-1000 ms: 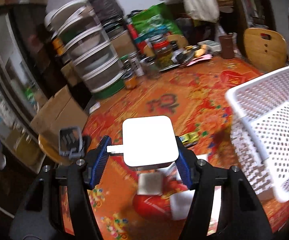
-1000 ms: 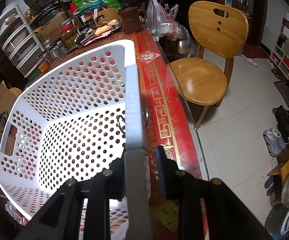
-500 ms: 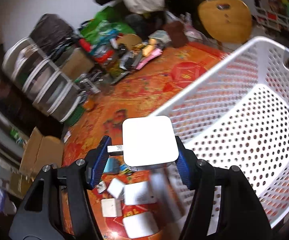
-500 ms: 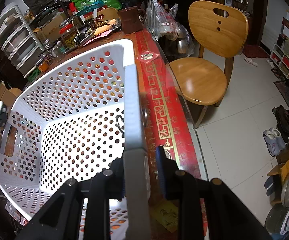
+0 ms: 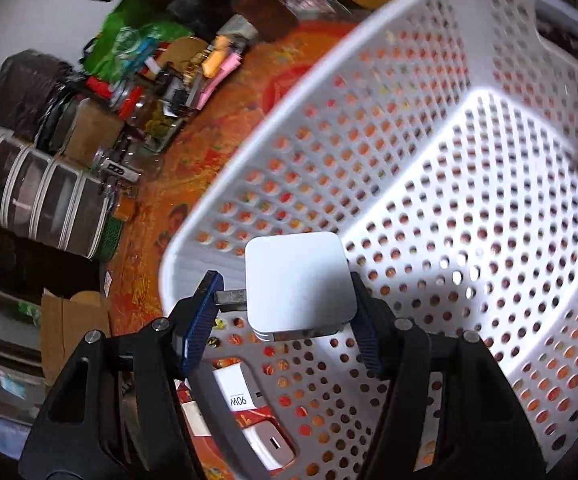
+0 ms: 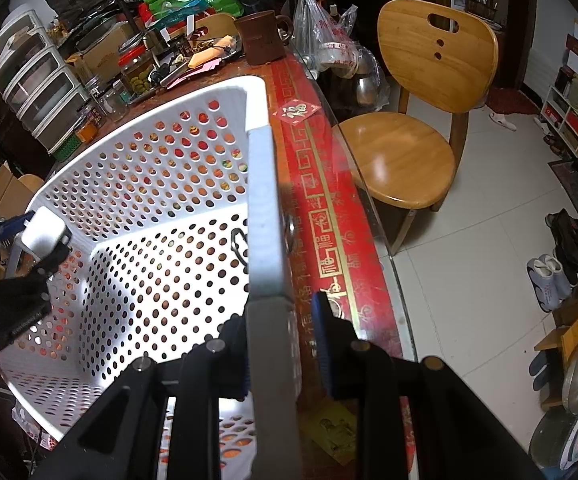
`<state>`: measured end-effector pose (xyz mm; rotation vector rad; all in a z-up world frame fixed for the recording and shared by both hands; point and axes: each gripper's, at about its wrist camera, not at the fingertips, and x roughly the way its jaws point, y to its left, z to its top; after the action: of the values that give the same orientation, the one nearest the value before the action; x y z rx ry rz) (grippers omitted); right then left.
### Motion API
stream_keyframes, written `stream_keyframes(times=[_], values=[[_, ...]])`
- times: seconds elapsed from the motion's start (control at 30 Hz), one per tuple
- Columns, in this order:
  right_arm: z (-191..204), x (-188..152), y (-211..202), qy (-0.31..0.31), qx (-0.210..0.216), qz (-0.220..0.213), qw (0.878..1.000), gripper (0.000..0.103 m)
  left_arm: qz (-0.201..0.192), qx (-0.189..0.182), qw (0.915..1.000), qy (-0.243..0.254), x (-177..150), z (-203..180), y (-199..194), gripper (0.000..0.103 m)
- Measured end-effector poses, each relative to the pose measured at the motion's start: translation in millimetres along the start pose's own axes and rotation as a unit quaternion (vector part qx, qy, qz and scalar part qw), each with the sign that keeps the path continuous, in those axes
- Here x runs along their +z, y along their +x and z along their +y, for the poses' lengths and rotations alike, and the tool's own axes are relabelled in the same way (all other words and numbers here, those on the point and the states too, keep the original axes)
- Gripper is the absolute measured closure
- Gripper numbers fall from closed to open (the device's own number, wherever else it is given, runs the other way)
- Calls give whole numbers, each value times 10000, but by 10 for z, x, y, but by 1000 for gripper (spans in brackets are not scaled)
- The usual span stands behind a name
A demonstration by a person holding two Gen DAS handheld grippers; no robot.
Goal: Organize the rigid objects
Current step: 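Carry the white charger into the basket and open the left gripper, then grasp the small teal charger on the table with the left gripper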
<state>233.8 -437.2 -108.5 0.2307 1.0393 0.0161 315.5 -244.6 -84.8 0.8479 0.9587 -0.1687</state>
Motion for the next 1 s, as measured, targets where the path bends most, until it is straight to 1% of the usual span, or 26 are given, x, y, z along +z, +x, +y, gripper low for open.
stream_keyframes(times=[0.17,0.3,0.37,0.4,0.43,0.5,0.57,0.63,0.77,0.87,0.9,0.97,1.0], values=[[1,3,1,3,-16,10,10000,79,192,-20,9997,148,-3,-64,97,43],[9,2,2,-6,-42,15,10000,79,180,-22,9995,265,-19,-62,133,40],[14,3,1,-9,-60,12,10000,79,81,121,9993,345,-33,-97,114,34],[15,2,3,-7,-63,12,10000,79,7,159,9992,373,-36,-108,81,20],[15,3,5,-3,-62,15,10000,79,-87,160,9991,382,-44,-119,47,10],[15,4,9,-3,-79,20,10000,79,-287,158,9988,362,-63,-117,-41,6],[17,3,12,1,-106,30,9999,79,-432,144,9985,313,-88,-66,-122,6],[24,4,12,3,-125,37,9999,79,-614,185,9979,117,-125,48,-229,6],[24,5,11,12,-138,36,9999,79,-905,207,9952,-310,-236,393,-474,6],[15,1,11,12,-144,27,9999,79,-1092,234,9907,-777,-435,843,-636,0],[17,2,11,6,-155,28,9999,79,-1132,275,9887,-942,-499,1006,-667,0],[15,1,14,-5,-159,33,9999,79,-1090,395,9837,-1374,-612,1400,-663,0],[17,1,13,-11,-163,33,9999,79,-1027,349,9802,-1655,-698,1654,-623,1]])
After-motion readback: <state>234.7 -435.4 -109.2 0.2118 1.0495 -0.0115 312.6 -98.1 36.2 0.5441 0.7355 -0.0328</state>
